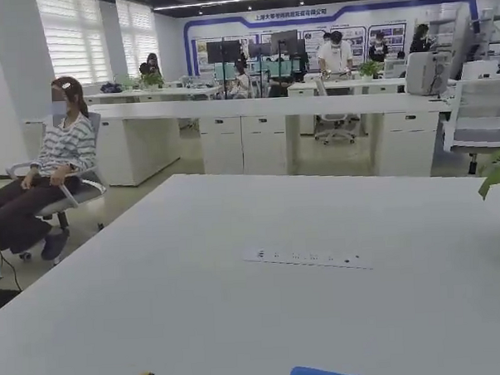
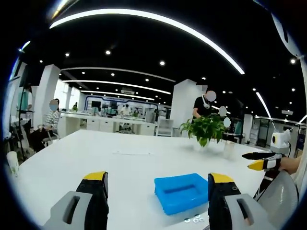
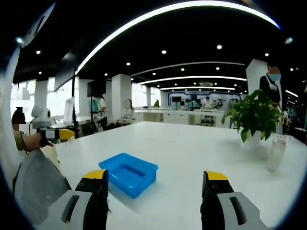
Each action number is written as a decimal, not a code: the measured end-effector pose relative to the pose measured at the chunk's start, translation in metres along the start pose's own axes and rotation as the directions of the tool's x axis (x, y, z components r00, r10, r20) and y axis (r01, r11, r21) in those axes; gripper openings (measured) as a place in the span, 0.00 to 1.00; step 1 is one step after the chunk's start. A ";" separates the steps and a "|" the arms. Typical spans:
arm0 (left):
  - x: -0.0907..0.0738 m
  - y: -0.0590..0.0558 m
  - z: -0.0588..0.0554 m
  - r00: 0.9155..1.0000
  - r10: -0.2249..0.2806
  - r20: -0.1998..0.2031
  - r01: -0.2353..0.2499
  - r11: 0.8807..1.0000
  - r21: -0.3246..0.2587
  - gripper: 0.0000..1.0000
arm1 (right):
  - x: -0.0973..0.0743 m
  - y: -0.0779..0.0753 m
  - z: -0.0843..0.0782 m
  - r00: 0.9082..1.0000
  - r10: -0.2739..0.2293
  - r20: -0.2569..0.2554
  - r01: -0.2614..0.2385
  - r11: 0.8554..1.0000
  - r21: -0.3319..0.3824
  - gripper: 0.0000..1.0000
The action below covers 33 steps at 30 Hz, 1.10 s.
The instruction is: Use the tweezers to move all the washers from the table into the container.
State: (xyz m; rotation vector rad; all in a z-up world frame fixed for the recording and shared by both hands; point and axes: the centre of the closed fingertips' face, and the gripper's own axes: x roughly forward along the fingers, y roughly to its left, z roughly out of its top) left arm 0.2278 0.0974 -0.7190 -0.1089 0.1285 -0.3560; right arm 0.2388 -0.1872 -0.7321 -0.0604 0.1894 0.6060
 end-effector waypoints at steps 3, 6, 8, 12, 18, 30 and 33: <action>0.000 -0.001 0.000 1.000 -0.004 -0.003 0.004 1.000 0.004 0.86 | 0.000 -0.001 0.000 1.000 -0.001 0.001 0.001 1.000 0.000 0.79; 0.001 -0.002 -0.001 1.000 -0.007 -0.008 0.007 1.000 0.008 0.86 | 0.000 0.000 0.001 1.000 0.004 0.007 -0.004 1.000 0.002 0.79; 0.001 -0.003 -0.001 1.000 -0.011 -0.008 0.011 1.000 0.009 0.86 | 0.000 0.000 0.001 1.000 0.006 0.009 -0.006 1.000 0.000 0.79; 0.002 -0.004 -0.002 1.000 -0.016 -0.015 0.016 1.000 0.015 0.86 | 0.000 0.000 0.000 1.000 0.007 0.006 -0.007 1.000 -0.001 0.79; 0.001 -0.004 -0.001 1.000 -0.015 -0.012 0.015 1.000 0.013 0.86 | -0.001 -0.002 -0.001 1.000 0.004 0.005 -0.004 1.000 -0.002 0.79; 0.001 -0.002 -0.001 1.000 -0.012 -0.007 0.012 1.000 0.011 0.85 | 0.000 -0.001 -0.001 1.000 0.005 -0.001 -0.005 1.000 -0.007 0.78; 0.001 -0.003 -0.001 1.000 -0.014 -0.009 0.014 1.000 0.011 0.85 | 0.001 -0.002 -0.001 1.000 0.004 0.001 -0.004 1.000 -0.005 0.78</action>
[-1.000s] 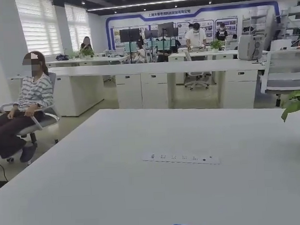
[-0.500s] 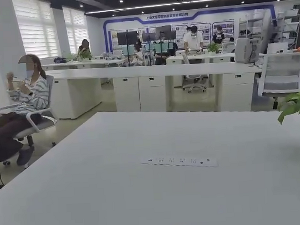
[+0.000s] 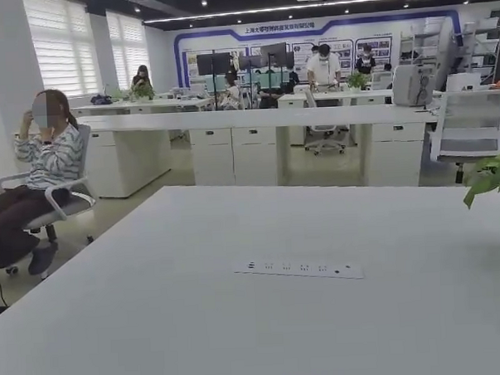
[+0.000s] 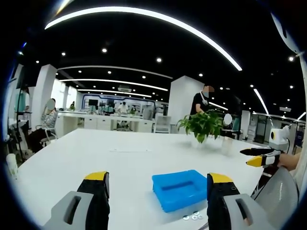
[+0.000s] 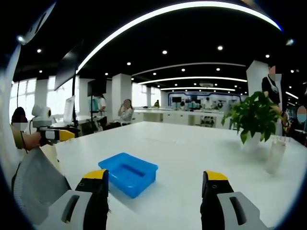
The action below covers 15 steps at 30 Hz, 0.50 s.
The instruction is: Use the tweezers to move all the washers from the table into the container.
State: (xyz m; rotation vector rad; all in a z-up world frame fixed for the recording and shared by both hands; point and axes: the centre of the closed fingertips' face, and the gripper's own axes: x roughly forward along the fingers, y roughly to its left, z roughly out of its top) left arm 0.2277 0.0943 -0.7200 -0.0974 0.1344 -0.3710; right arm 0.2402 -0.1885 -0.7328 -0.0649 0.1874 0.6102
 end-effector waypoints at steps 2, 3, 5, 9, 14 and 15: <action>0.000 0.000 0.000 1.000 -0.001 -0.001 0.001 1.000 0.002 0.85 | 0.000 -0.002 -0.001 1.000 -0.003 0.000 0.003 1.000 -0.001 0.78; 0.000 0.000 0.000 1.000 -0.001 -0.001 0.001 1.000 0.001 0.85 | 0.000 -0.002 -0.001 1.000 -0.003 0.000 0.003 1.000 0.000 0.78; 0.000 0.000 -0.001 1.000 0.000 -0.004 0.000 1.000 0.004 0.85 | 0.000 -0.002 -0.001 1.000 -0.002 -0.001 0.002 1.000 -0.001 0.78; 0.000 0.000 -0.001 1.000 0.001 -0.005 0.000 1.000 0.009 0.84 | 0.000 -0.001 -0.002 1.000 -0.001 -0.006 0.000 1.000 0.000 0.78; 0.000 0.000 -0.002 1.000 0.001 -0.010 -0.001 1.000 0.011 0.84 | 0.000 0.001 -0.003 1.000 0.005 -0.011 -0.005 1.000 -0.003 0.78; -0.001 0.000 -0.002 1.000 0.002 -0.011 -0.002 1.000 0.012 0.84 | 0.000 0.001 -0.003 1.000 0.005 -0.011 -0.005 1.000 -0.002 0.78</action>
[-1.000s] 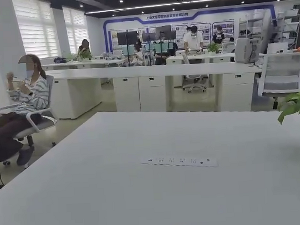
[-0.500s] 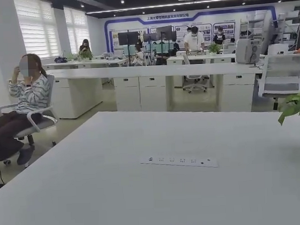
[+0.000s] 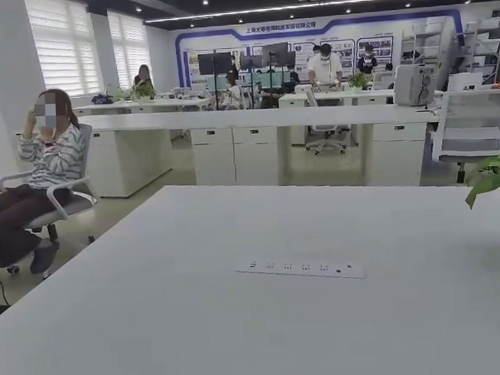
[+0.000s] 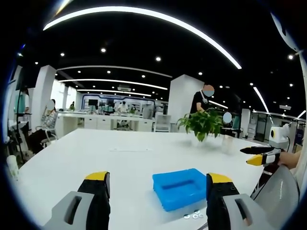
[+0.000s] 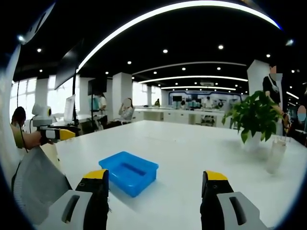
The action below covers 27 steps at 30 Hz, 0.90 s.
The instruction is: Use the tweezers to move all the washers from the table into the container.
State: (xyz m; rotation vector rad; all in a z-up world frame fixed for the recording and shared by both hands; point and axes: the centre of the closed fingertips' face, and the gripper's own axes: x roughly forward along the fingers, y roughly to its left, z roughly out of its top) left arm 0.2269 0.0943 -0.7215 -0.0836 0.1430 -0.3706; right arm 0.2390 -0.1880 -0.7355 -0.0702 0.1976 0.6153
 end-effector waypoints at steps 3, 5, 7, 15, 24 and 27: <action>0.000 0.000 0.001 1.000 0.003 0.004 -0.003 1.000 0.006 0.83 | 0.000 -0.001 0.000 1.000 -0.002 -0.002 0.002 1.000 0.001 0.78; 0.000 0.000 0.000 1.000 0.002 -0.002 -0.002 1.000 0.003 0.83 | 0.000 0.000 0.000 1.000 -0.002 0.000 0.002 1.000 0.001 0.78; 0.000 0.000 0.000 1.000 0.002 -0.002 -0.002 1.000 0.009 0.83 | 0.000 0.000 0.000 1.000 -0.002 -0.003 0.002 1.000 0.000 0.78; 0.000 0.000 -0.001 1.000 0.000 -0.008 0.000 1.000 0.010 0.83 | 0.000 -0.003 -0.002 1.000 -0.005 -0.002 0.005 1.000 -0.001 0.78; 0.000 0.000 -0.002 1.000 -0.002 -0.012 0.002 1.000 0.012 0.82 | 0.000 -0.001 -0.003 1.000 -0.002 -0.005 0.002 1.000 -0.003 0.78; 0.000 -0.001 -0.002 1.000 -0.003 -0.011 0.003 1.000 0.012 0.82 | 0.000 0.000 -0.002 1.000 0.000 -0.007 0.000 1.000 -0.005 0.78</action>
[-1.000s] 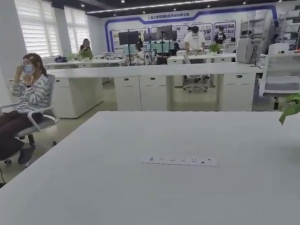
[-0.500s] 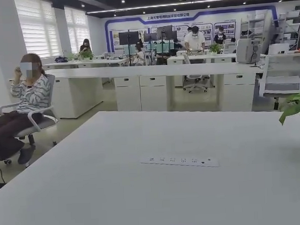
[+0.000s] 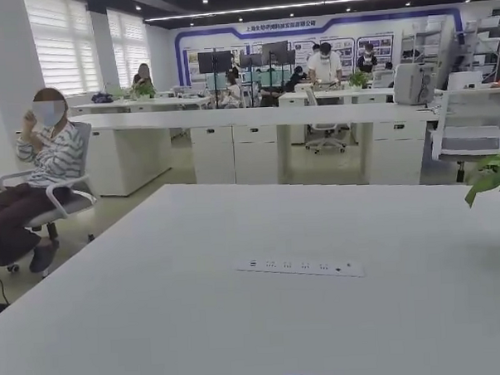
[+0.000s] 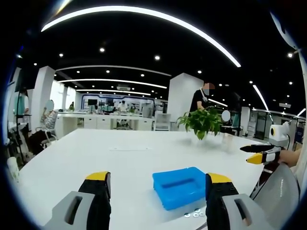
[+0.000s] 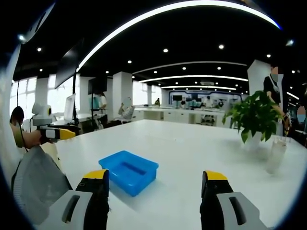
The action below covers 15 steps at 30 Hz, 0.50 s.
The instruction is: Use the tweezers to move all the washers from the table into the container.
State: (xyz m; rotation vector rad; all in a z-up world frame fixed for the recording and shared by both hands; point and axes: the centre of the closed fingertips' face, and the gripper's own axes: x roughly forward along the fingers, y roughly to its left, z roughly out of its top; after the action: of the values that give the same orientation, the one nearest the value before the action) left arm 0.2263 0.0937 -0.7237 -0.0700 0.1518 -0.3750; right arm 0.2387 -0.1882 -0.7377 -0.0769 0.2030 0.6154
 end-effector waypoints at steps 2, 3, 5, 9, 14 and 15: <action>0.000 0.000 0.000 1.000 -0.001 -0.002 0.001 1.000 -0.003 0.82 | 0.000 0.000 0.000 1.000 0.001 0.000 -0.001 1.000 0.001 0.78; 0.000 0.000 0.000 1.000 -0.001 -0.002 0.001 1.000 -0.002 0.82 | 0.000 0.000 0.000 1.000 0.002 0.000 -0.002 1.000 0.003 0.78; 0.000 0.000 0.000 1.000 0.004 -0.003 -0.004 1.000 -0.004 0.82 | 0.000 -0.001 0.000 1.000 0.000 0.001 0.000 1.000 0.004 0.78; 0.001 0.002 0.001 1.000 0.006 0.006 -0.006 1.000 -0.025 0.83 | 0.000 -0.003 0.003 1.000 -0.010 0.014 0.009 1.000 0.021 0.78; 0.001 0.002 0.002 1.000 0.007 0.007 -0.007 0.999 -0.040 0.84 | -0.001 -0.007 0.009 0.999 -0.032 0.027 0.032 0.999 0.031 0.80; 0.001 0.002 0.002 1.000 0.010 0.007 -0.010 0.999 -0.038 0.85 | -0.001 -0.008 0.010 0.999 -0.040 0.018 0.040 0.999 0.037 0.80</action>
State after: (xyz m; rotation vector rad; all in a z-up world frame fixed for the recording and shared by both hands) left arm 0.2286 0.0953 -0.7217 -0.1077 0.1518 -0.3619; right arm 0.2446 -0.1937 -0.7278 -0.0397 0.1940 0.5721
